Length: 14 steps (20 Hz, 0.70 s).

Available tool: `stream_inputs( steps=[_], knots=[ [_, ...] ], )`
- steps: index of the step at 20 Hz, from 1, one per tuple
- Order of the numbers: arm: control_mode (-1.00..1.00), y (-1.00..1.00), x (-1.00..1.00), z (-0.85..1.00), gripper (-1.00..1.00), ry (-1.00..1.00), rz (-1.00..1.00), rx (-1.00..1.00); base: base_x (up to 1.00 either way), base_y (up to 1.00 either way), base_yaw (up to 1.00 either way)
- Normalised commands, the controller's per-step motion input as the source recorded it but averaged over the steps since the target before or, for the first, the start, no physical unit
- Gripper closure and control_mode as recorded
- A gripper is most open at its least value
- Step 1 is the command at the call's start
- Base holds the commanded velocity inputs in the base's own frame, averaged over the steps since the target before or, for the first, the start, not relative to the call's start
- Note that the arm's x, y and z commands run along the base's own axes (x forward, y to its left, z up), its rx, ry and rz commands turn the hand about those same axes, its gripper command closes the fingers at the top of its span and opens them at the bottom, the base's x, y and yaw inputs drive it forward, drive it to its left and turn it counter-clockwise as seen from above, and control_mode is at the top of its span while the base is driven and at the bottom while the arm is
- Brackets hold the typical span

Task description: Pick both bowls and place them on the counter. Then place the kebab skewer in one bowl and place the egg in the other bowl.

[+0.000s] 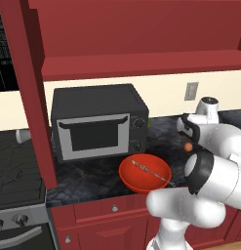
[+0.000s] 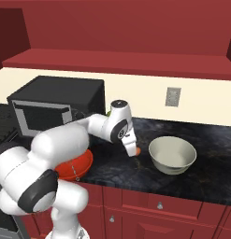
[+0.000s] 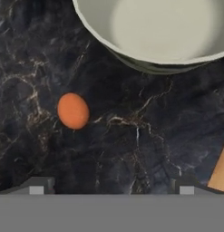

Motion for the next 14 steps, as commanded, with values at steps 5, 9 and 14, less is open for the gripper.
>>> stream_inputs(
  steps=[5,9,14],
  knots=[
    [-1.00,0.00,0.28,-0.26,-1.00,0.07,-0.07,0.00,0.00,0.00,0.00],
    [-1.00,-0.05,0.20,-0.35,-1.00,0.07,-0.05,0.00,0.00,0.00,0.00],
    [-1.00,-0.13,0.19,-0.14,-1.00,0.07,-0.05,0.01,0.00,0.00,0.00]
  ],
)
